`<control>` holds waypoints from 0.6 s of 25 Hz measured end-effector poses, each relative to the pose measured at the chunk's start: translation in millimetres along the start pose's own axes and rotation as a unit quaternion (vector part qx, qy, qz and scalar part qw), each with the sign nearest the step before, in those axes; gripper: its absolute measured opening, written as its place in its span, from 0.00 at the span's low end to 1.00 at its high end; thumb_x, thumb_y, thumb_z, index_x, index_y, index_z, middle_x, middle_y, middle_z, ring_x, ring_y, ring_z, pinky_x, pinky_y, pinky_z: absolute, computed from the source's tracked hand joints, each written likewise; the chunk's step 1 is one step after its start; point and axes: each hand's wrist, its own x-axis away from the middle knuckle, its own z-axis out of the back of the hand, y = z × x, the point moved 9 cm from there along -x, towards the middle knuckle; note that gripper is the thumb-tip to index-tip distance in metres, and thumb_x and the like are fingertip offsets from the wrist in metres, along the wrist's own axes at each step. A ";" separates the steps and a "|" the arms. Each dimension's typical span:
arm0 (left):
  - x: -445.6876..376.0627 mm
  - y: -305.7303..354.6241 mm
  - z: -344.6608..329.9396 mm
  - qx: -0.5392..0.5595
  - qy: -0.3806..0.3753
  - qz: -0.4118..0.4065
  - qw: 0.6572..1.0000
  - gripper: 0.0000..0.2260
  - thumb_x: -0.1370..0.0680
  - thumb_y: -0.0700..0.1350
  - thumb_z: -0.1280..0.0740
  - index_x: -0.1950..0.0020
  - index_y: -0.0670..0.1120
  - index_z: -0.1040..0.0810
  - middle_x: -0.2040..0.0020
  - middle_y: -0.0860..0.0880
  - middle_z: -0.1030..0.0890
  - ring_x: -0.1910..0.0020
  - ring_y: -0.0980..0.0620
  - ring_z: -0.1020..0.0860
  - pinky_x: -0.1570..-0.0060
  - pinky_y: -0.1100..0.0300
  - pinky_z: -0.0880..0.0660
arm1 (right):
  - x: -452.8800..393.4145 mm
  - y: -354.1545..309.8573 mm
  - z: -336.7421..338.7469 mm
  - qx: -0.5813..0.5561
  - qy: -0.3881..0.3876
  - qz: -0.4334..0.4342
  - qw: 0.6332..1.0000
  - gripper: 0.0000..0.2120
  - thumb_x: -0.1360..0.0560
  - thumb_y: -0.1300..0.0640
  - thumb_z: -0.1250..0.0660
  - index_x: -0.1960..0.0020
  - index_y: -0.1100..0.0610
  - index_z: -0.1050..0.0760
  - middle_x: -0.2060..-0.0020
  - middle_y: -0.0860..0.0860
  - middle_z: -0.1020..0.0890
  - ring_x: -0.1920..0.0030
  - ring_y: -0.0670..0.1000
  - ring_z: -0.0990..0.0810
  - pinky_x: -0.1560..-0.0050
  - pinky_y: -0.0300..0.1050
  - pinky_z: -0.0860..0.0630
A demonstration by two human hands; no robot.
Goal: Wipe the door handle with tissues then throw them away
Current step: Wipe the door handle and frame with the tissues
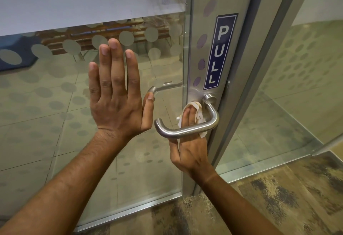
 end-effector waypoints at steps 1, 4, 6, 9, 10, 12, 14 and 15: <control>0.3 0.1 0.3 0.002 -0.001 0.001 1.000 0.34 0.22 0.56 0.47 0.23 0.35 0.45 0.26 0.33 0.45 0.26 0.34 0.47 0.22 0.49 0.59 | -3.1 -2.2 7.3 0.009 0.027 0.016 0.999 0.31 0.24 0.59 0.38 0.26 0.70 0.43 0.26 0.62 0.42 0.23 0.58 0.46 0.23 0.52 0.48; 0.6 -0.6 0.8 -0.001 0.000 0.003 1.000 0.34 0.22 0.55 0.47 0.23 0.35 0.45 0.26 0.33 0.45 0.25 0.35 0.48 0.22 0.48 0.59 | 10.0 2.5 29.2 -0.007 0.127 0.016 0.992 0.21 0.27 0.70 0.36 0.35 0.73 0.29 0.38 0.67 0.23 0.34 0.61 0.28 0.26 0.49 0.36; 0.6 -0.3 1.5 0.001 0.001 0.001 1.000 0.34 0.22 0.55 0.46 0.23 0.35 0.45 0.26 0.33 0.45 0.25 0.35 0.48 0.22 0.49 0.59 | 23.6 7.0 32.9 -0.047 0.126 -0.026 0.991 0.17 0.31 0.75 0.33 0.42 0.71 0.22 0.49 0.63 0.17 0.44 0.57 0.22 0.36 0.43 0.27; 0.0 -0.5 1.9 0.001 -0.002 0.001 1.000 0.33 0.22 0.55 0.46 0.23 0.34 0.45 0.26 0.33 0.46 0.25 0.35 0.48 0.22 0.48 0.59 | 36.8 6.9 34.0 -0.020 0.110 -0.065 0.992 0.16 0.37 0.76 0.26 0.51 0.65 0.21 0.60 0.57 0.20 0.56 0.50 0.28 0.60 0.38 0.27; -0.1 -0.7 2.0 0.001 -0.003 0.002 1.000 0.33 0.22 0.55 0.47 0.23 0.34 0.45 0.26 0.33 0.46 0.25 0.35 0.48 0.22 0.48 0.59 | 37.3 8.3 38.2 -0.012 0.121 -0.075 0.990 0.16 0.36 0.74 0.26 0.52 0.63 0.22 0.60 0.56 0.22 0.57 0.49 0.29 0.64 0.39 0.29; 0.1 -0.4 2.1 0.002 -0.005 0.001 1.000 0.34 0.22 0.55 0.46 0.23 0.34 0.44 0.26 0.33 0.46 0.25 0.34 0.48 0.22 0.48 0.59 | 35.4 11.4 50.3 -0.009 0.163 -0.084 0.983 0.15 0.34 0.72 0.29 0.50 0.61 0.26 0.60 0.56 0.26 0.58 0.49 0.31 0.67 0.40 0.31; 0.4 -0.1 2.5 0.003 -0.004 0.001 1.000 0.34 0.22 0.55 0.46 0.23 0.34 0.45 0.26 0.33 0.46 0.25 0.35 0.48 0.22 0.49 0.60 | 30.2 10.5 56.3 -0.002 0.186 -0.079 0.979 0.10 0.32 0.72 0.33 0.51 0.64 0.23 0.59 0.57 0.26 0.59 0.49 0.30 0.67 0.38 0.30; 0.5 -0.2 2.5 0.003 -0.002 0.001 1.000 0.34 0.22 0.55 0.46 0.23 0.34 0.45 0.26 0.33 0.46 0.25 0.35 0.49 0.22 0.49 0.60 | 27.2 9.7 56.4 0.001 0.190 -0.077 0.979 0.08 0.30 0.71 0.34 0.52 0.67 0.21 0.58 0.58 0.25 0.59 0.49 0.28 0.65 0.37 0.28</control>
